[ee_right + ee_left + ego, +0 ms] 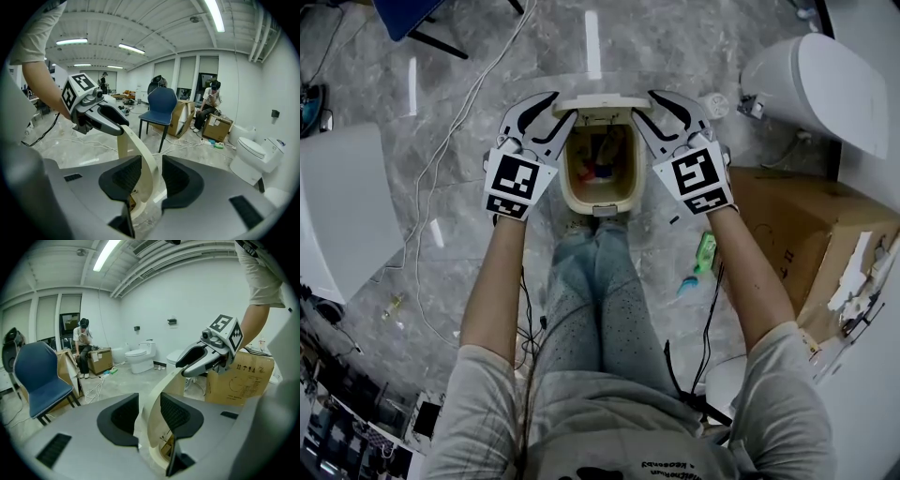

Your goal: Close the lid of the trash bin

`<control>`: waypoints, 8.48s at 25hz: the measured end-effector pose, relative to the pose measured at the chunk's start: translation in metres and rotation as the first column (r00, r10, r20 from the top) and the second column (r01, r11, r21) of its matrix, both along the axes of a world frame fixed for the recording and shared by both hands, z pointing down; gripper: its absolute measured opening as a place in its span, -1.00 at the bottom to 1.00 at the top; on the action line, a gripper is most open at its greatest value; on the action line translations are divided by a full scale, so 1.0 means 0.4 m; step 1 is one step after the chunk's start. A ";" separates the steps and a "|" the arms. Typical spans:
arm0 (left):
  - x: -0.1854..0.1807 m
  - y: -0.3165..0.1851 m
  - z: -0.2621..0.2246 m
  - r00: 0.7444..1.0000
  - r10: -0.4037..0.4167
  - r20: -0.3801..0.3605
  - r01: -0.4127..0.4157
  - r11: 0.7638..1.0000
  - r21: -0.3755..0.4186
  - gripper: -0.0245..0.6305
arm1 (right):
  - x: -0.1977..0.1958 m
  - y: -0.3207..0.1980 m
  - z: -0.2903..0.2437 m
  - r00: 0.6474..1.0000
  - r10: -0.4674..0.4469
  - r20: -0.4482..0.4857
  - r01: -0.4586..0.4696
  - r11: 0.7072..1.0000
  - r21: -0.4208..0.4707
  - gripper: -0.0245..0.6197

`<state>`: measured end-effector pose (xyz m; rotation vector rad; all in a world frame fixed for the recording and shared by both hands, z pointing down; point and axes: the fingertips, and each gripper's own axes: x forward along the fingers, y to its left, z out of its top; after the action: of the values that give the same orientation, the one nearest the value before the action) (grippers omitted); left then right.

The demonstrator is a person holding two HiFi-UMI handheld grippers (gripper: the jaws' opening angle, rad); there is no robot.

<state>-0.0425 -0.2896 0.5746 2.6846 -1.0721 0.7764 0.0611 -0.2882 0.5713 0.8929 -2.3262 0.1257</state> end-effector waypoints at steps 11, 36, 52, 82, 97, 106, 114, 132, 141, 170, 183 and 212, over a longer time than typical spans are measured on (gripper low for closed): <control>-0.002 0.037 -0.003 0.998 0.041 0.046 -0.043 0.999 0.028 -0.64 | 0.002 0.029 0.001 0.999 -0.032 -0.035 0.033 0.999 0.024 -0.62; 0.005 0.274 0.052 0.989 0.125 0.078 -0.126 0.992 0.013 -0.62 | 0.005 0.263 0.048 0.990 -0.061 -0.128 0.071 0.995 0.070 -0.60; 0.004 0.372 0.101 0.980 0.166 0.111 -0.166 0.986 -0.011 -0.56 | 0.003 0.363 0.098 0.975 -0.113 -0.193 0.126 0.991 0.052 -0.58; 0.005 0.503 0.229 0.923 0.284 0.260 -0.281 0.958 -0.049 -0.48 | 0.001 0.498 0.229 0.914 -0.225 -0.338 0.247 0.969 0.022 -0.53; 0.010 0.552 0.305 0.889 0.313 0.335 -0.314 0.948 -0.055 -0.45 | 0.006 0.547 0.303 0.889 -0.247 -0.386 0.275 0.961 0.019 -0.50; 0.010 0.577 0.350 0.859 0.339 0.384 -0.342 0.938 -0.061 -0.44 | 0.008 0.574 0.354 0.878 -0.245 -0.412 0.273 0.962 0.010 -0.50; 0.007 0.591 0.381 0.832 0.345 0.433 -0.351 0.934 -0.070 -0.44 | 0.005 0.588 0.387 0.845 -0.254 -0.470 0.298 0.954 0.020 -0.50; 0.010 0.617 0.455 0.799 0.377 0.469 -0.371 0.922 -0.110 -0.44 | 0.007 0.614 0.463 0.776 -0.296 -0.557 0.357 0.934 0.001 -0.50; 0.012 0.625 0.481 0.781 0.380 0.495 -0.367 0.921 -0.127 -0.44 | 0.008 0.623 0.492 0.751 -0.313 -0.581 0.373 0.928 -0.018 -0.50; 0.017 0.627 0.564 0.772 0.468 0.430 -0.345 0.877 -0.335 -0.45 | -0.005 0.638 0.572 0.653 -0.485 -0.582 0.450 0.866 -0.217 -0.56; 0.013 0.618 0.561 0.766 0.507 0.394 -0.303 0.827 -0.474 -0.55 | -0.012 0.623 0.569 0.690 -0.536 -0.486 0.318 0.828 -0.462 -0.59; 0.068 0.512 -0.050 0.867 0.321 0.381 -0.256 0.943 -0.213 -0.86 | -0.073 0.496 -0.055 0.905 -0.130 -0.404 0.100 0.990 -0.095 -0.82</control>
<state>-0.0152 -0.0847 0.5546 2.6402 -0.6341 1.4688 0.0318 -0.0898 0.5492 0.6677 -1.9607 -0.0276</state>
